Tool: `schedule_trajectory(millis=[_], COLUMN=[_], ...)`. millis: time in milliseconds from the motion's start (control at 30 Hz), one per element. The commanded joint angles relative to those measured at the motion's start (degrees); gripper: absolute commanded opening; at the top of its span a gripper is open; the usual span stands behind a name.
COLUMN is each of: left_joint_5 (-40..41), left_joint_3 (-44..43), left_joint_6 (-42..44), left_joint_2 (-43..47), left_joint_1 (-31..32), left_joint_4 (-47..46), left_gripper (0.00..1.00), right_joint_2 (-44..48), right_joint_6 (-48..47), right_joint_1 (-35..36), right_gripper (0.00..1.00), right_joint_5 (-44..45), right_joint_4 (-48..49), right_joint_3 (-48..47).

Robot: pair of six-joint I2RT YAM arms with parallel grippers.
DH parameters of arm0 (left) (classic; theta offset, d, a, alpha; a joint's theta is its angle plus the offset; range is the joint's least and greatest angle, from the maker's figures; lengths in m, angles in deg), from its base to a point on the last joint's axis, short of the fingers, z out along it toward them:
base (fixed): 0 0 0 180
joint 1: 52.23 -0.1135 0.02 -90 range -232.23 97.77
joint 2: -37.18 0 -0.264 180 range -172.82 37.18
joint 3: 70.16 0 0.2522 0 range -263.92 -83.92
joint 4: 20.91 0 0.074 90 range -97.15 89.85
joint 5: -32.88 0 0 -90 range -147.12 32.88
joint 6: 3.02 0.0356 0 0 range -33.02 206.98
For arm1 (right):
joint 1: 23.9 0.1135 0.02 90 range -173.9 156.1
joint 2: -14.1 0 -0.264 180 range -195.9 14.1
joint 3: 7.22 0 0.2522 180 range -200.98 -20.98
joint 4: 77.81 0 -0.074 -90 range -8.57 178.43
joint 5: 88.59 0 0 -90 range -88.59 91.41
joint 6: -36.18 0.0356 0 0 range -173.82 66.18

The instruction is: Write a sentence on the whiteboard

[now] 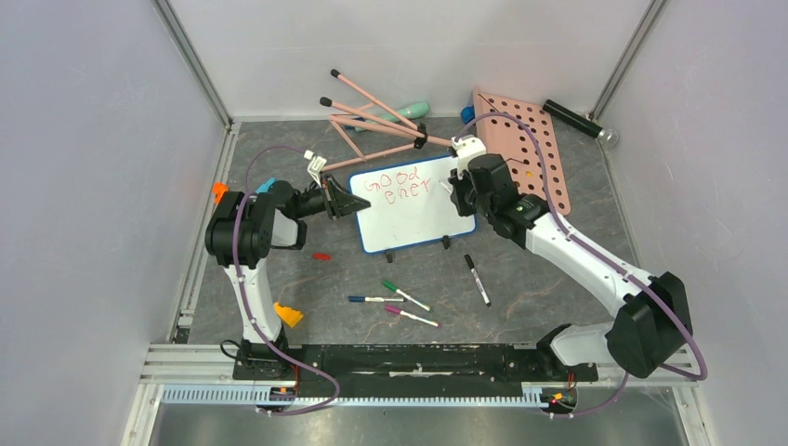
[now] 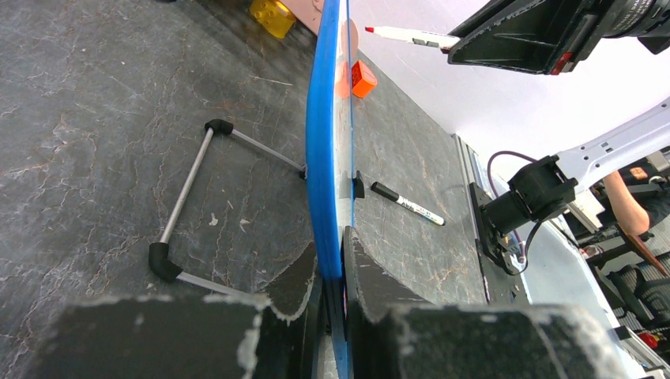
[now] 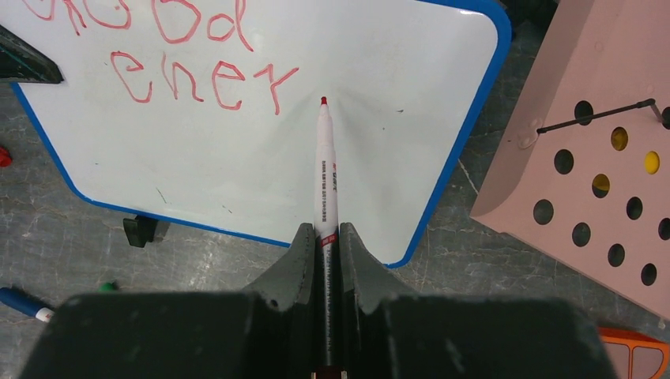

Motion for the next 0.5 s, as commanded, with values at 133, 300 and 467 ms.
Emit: schedule_trajectory(millis=[133,300,467], left_joint_5=[-0.9,-1.0,-1.0], left_joint_3=[-1.2,-1.2,-1.2], left_joint_6=[4.7,4.7,4.7], left_joint_2=[-1.0,-0.9,-1.0], left_joint_1=[-0.5,-0.5,-0.5], left_joint_4=[-3.9,-3.9,-3.9], left_gripper=[0.02,0.02,0.02], right_joint_2=[-1.3,-1.9,-2.6], right_joint_6=[-0.3,0.0,0.1], right_joint_1=[-0.2,-0.1,-0.2], right_gripper=[0.00,0.00,0.00], right_joint_5=[-2.0,-1.4,0.0], right_joint_4=[2.0,1.6,1.2], right_joint_3=[-3.9,-4.3,-5.1])
